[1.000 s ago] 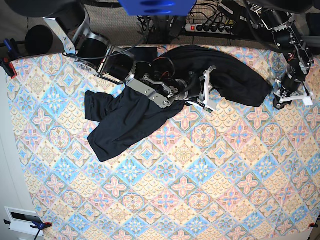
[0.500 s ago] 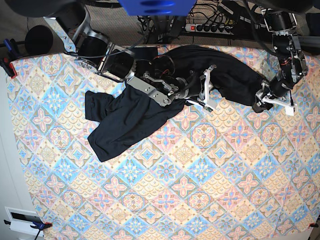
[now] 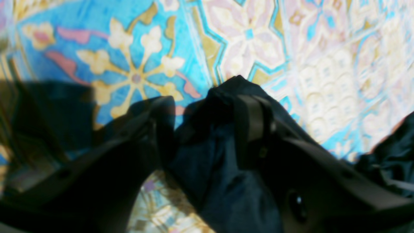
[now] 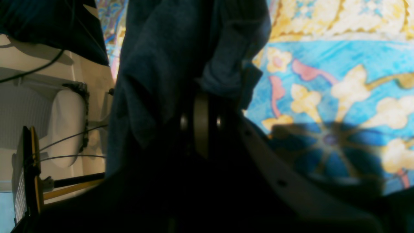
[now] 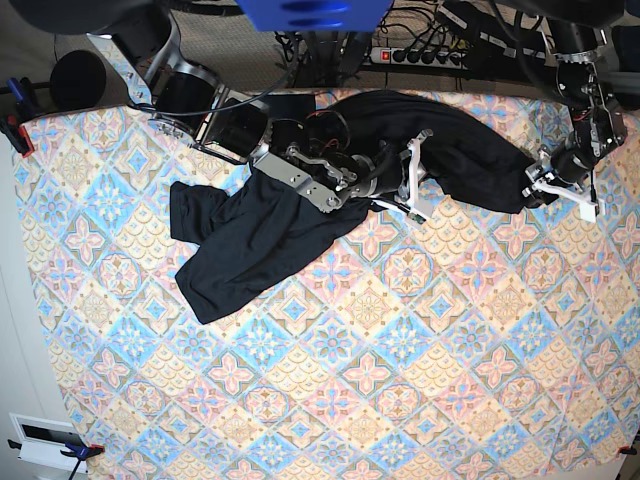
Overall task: Layout the t-shirt on the table in an organized manner, then fold the t-shirt properly
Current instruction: 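Reach the left gripper to the shirt edge and grasp it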
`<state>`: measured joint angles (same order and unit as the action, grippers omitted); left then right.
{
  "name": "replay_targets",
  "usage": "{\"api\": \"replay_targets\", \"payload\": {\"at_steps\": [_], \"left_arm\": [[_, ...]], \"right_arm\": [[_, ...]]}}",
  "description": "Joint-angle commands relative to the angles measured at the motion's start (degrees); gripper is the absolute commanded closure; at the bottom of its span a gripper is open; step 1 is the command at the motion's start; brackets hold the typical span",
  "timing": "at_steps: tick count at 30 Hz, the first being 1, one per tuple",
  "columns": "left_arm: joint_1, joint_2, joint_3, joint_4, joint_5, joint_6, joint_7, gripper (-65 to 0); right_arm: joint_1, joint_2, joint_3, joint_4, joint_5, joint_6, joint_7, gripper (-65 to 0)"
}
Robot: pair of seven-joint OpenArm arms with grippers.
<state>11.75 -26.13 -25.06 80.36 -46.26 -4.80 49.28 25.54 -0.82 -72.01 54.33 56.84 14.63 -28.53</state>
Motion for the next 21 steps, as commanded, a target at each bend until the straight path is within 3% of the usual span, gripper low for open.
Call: {"api": "replay_targets", "payload": {"at_steps": [1, 7, 11, 16, 21], "left_arm": [[-0.4, -0.8, -0.4, 0.7, 2.5, 0.4, -0.3, -27.9], [-1.2, 1.5, -0.3, 0.6, 11.5, 0.3, -3.7, -27.8], [-1.2, 2.5, -0.2, 0.6, 11.9, 0.0, -4.1, -27.8], [-3.1, 4.6, -0.1, 0.5, 12.4, -4.0, -3.7, -27.8], [-4.0, 5.8, 2.3, 0.5, 12.0, -4.1, -3.7, -27.8]], "right_arm": [[-1.5, 0.7, -1.2, -1.2, -5.3, -2.7, -9.5, 0.0], [-1.5, 0.7, -1.2, -1.2, -5.3, -2.7, -9.5, 0.0], [-1.5, 0.7, -1.2, -1.2, -5.4, -2.7, -9.4, 0.0], [-1.5, 0.7, -0.8, -1.2, -5.3, -2.7, -9.3, 0.0], [-1.5, 0.7, 3.6, -1.2, -5.5, -2.7, -9.5, 0.0]]}}
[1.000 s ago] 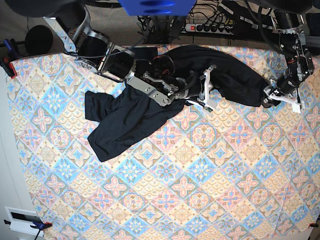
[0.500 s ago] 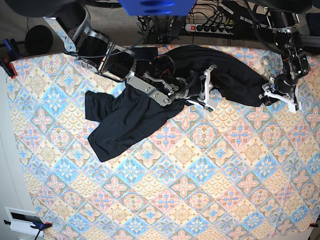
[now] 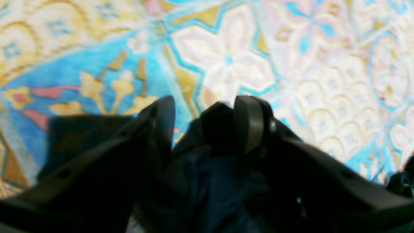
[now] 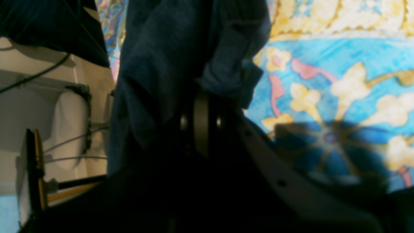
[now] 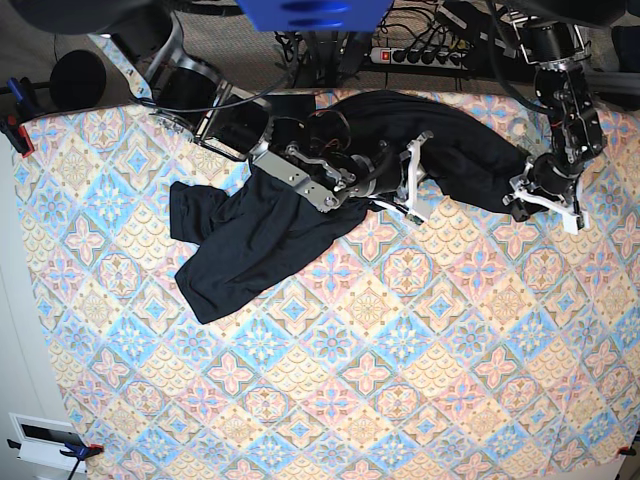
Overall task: Layout the t-shirt on the table in an organized manner, then fold the t-shirt properly
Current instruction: 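Reach the left gripper to the shirt edge and grasp it, then lift the t-shirt with both grippers and swing it across the table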
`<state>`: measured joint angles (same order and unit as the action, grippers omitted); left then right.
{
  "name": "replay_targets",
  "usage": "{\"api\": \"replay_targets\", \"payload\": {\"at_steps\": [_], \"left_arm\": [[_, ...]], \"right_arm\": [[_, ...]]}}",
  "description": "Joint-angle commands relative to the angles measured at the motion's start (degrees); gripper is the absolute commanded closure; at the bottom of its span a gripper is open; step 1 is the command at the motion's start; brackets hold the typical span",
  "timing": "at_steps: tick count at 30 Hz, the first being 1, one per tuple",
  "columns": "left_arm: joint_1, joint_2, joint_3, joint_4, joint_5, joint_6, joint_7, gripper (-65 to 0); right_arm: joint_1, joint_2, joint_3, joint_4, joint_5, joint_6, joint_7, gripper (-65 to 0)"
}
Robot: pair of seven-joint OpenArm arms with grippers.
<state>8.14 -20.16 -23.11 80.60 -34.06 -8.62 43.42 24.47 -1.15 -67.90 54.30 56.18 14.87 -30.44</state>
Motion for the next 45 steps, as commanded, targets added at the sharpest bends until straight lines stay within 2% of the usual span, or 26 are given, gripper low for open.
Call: {"api": "replay_targets", "payload": {"at_steps": [1, 9, 12, 17, 23, 28, 30, 31, 34, 35, 40, 45], "left_arm": [[-0.6, -0.2, 1.5, 0.2, -0.2, -0.3, 2.2, -27.8], [-0.4, 0.0, 7.6, 0.3, -0.4, -0.3, 2.3, -27.8], [-0.4, 0.0, 8.7, 0.6, -0.4, -0.4, 5.2, -27.8], [0.0, -0.1, 8.5, 2.9, -0.5, -2.6, 10.6, -27.8], [0.9, -0.4, 8.5, 8.7, -0.5, -2.8, 16.0, -27.8], [0.8, -0.4, 8.5, 10.7, -0.5, -4.3, 16.8, -27.7], [0.8, -0.4, 8.6, 10.8, -0.5, -4.3, 16.8, -25.0], [0.8, -0.4, 8.7, 10.8, -0.5, -4.3, 16.8, -20.8], [0.7, -0.4, 8.4, 10.9, -0.5, -4.6, 16.1, -1.9], [0.7, -0.4, 7.8, 10.9, -0.5, -5.0, 16.1, 0.0], [0.7, -0.4, 4.1, 11.1, -0.5, -5.4, 16.7, 0.0], [0.8, -0.3, -1.1, 18.1, -0.5, -5.4, 16.7, 0.0]], "right_arm": [[-0.4, 1.0, 0.1, -1.2, -4.8, -3.0, -7.6, 0.0], [-0.4, 1.0, 0.5, -1.2, -4.8, -3.0, -7.6, 0.0], [-0.4, 1.0, 0.5, -1.2, -4.8, -3.0, -7.6, 0.0], [-0.4, 1.0, 0.6, -1.2, -4.8, -3.0, -7.6, 0.0], [-0.4, 1.0, 0.6, -1.2, -4.8, -3.0, -7.6, 0.0], [-0.4, 1.0, 0.6, -1.2, -4.8, -3.0, -7.5, 0.0], [-0.4, 1.0, 0.6, -1.2, -4.8, -3.0, -7.5, 0.0], [-0.4, 1.0, 0.6, -1.2, -4.8, -3.0, -7.5, 0.0], [-0.4, 1.0, 0.6, -1.2, -4.9, -3.0, -7.5, 0.0], [-0.4, 1.0, 0.6, -1.2, -4.9, -3.0, -7.5, 0.0], [-0.1, 1.0, 1.4, -1.2, -4.9, -3.0, -7.5, 0.0], [1.5, 1.1, 8.5, -1.2, -5.2, -3.0, -7.6, 0.0]]}}
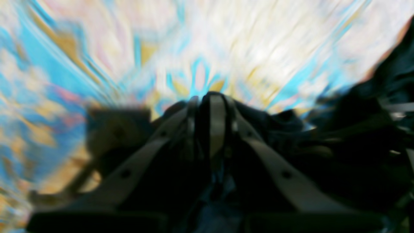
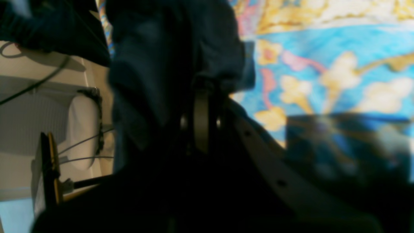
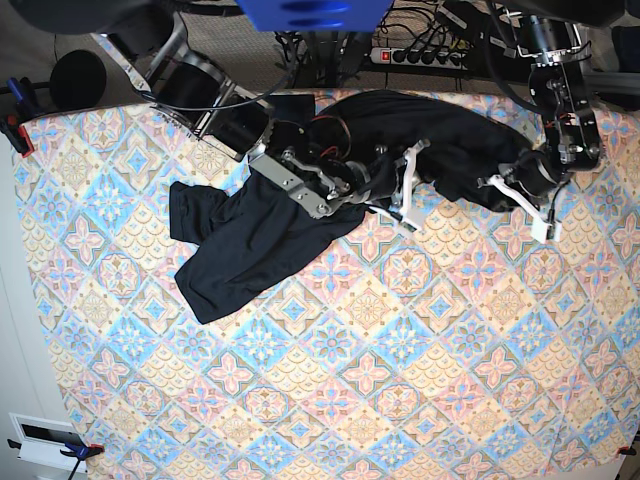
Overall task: Layout the t-shirt on the table in an organized manner, then fold the t-shirt properly
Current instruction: 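Lift the t-shirt with both grippers and swing it across the table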
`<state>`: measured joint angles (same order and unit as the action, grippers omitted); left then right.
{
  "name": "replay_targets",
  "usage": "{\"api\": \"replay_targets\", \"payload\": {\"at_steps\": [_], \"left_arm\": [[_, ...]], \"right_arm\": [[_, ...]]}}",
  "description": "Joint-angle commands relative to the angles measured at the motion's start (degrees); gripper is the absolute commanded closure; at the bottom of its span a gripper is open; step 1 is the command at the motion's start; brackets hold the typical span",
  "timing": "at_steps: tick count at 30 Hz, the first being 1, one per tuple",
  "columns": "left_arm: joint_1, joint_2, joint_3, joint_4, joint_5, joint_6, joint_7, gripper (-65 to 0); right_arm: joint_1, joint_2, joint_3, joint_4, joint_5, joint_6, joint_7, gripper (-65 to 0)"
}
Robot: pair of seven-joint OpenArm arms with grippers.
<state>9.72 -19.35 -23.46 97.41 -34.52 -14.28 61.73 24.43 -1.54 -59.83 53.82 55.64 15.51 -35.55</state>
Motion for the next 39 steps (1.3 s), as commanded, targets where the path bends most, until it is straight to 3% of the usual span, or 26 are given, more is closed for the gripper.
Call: {"api": "replay_targets", "payload": {"at_steps": [1, 11, 15, 21, 25, 29, 33, 39], "left_arm": [[-1.0, -1.1, -1.6, 2.5, -0.1, 0.3, -1.6, 0.0], [-4.4, -0.9, -11.3, 9.3, -3.4, 0.7, -1.6, 0.0], [-8.7, -0.9, -16.4, 9.3, -6.1, 0.7, 0.4, 0.0], [-19.4, -1.0, -18.0, 9.5, -7.1, 0.8, 6.8, 0.0], [-25.8, -1.1, -18.0, 12.7, -6.7, 2.4, 9.6, 0.0], [-31.3, -2.4, -18.0, 13.1, -6.6, 3.1, 9.8, 0.0], [-36.7, -4.2, -18.0, 13.1, -6.6, 3.1, 9.6, 0.0], [-44.2, -8.1, -17.9, 13.1, -6.6, 3.1, 7.1, 0.0]], "right_arm": [[2.3, 1.5, 1.3, -0.7, -5.0, -3.6, -2.5, 0.0], [10.5, 1.0, 9.9, -0.7, -14.0, -3.7, -2.5, 0.0], [13.9, -1.4, 15.7, 0.1, -18.8, -3.7, -2.1, 0.0], [15.2, -5.9, 25.7, 9.8, -31.1, -3.7, -2.5, 0.0], [15.2, -6.6, 29.4, 16.6, -40.3, -3.7, -2.6, 0.0], [17.6, -7.2, 31.2, 19.3, -46.9, -3.7, -2.4, 0.0], [19.8, -7.2, 31.3, 20.5, -49.3, -3.8, -1.6, 0.0], [25.4, -7.2, 31.3, 20.0, -52.6, -3.8, 5.6, 0.0]]}}
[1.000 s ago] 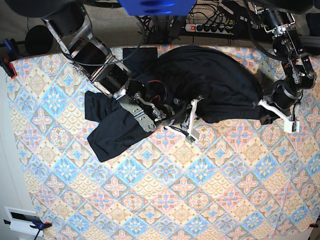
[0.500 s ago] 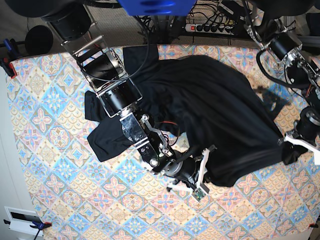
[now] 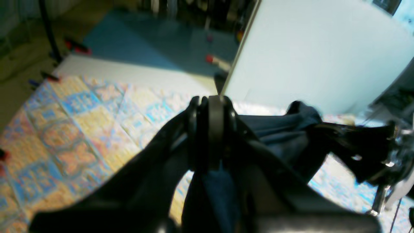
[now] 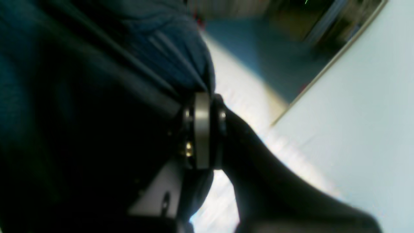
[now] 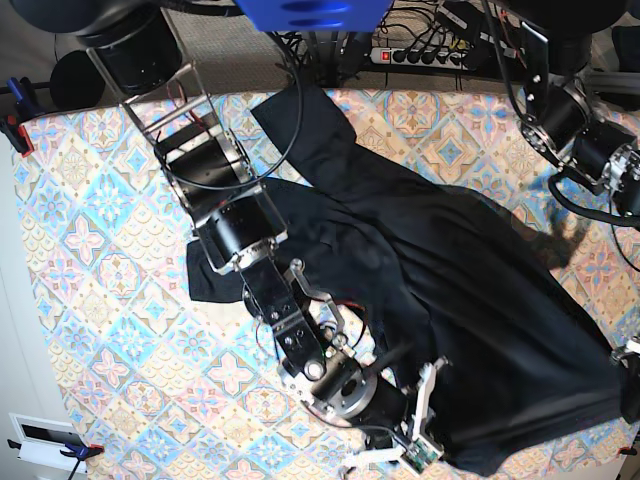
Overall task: Layout the t-shirt on the table in an organized manner, then fold the t-shirt properly
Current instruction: 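Lift the t-shirt with both grippers and swing it across the table, then lower the held t-shirt back onto the table with both grippers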
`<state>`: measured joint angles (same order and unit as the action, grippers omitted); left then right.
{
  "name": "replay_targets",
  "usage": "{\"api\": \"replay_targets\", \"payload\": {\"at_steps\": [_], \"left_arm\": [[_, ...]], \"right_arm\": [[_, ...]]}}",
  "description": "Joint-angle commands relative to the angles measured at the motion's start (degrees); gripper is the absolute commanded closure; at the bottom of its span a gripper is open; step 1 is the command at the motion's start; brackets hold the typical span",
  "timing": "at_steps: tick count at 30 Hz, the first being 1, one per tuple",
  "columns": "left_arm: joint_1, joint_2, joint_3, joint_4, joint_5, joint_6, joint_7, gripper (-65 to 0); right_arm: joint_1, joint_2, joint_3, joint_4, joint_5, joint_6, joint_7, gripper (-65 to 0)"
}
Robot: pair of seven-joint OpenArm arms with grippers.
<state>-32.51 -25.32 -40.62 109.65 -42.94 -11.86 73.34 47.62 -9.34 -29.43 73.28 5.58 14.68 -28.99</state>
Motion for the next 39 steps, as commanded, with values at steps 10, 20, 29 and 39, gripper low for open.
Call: {"api": "replay_targets", "payload": {"at_steps": [10, 20, 29, 39], "left_arm": [[-20.0, -7.7, 3.2, 0.7, 4.7, 0.7, -4.9, 0.0], [-32.1, -8.0, 13.9, -2.6, 14.1, 0.7, -8.8, 0.0], [-25.6, -5.6, 14.3, -3.0, 17.4, 0.7, -9.0, 0.0], [-23.4, -5.5, 18.6, -4.5, 18.3, 0.7, -10.8, 0.0]], "right_arm": [[15.0, 0.6, 0.9, -5.4, -14.1, -2.9, 10.2, 0.0], [27.2, 0.7, 6.0, -15.7, -23.7, -2.8, 12.9, 0.0], [27.2, 1.8, 9.9, -18.4, -23.8, -2.6, 7.5, 0.0], [13.2, 6.5, 11.3, -10.1, -23.6, -2.5, 4.1, 0.0]]}}
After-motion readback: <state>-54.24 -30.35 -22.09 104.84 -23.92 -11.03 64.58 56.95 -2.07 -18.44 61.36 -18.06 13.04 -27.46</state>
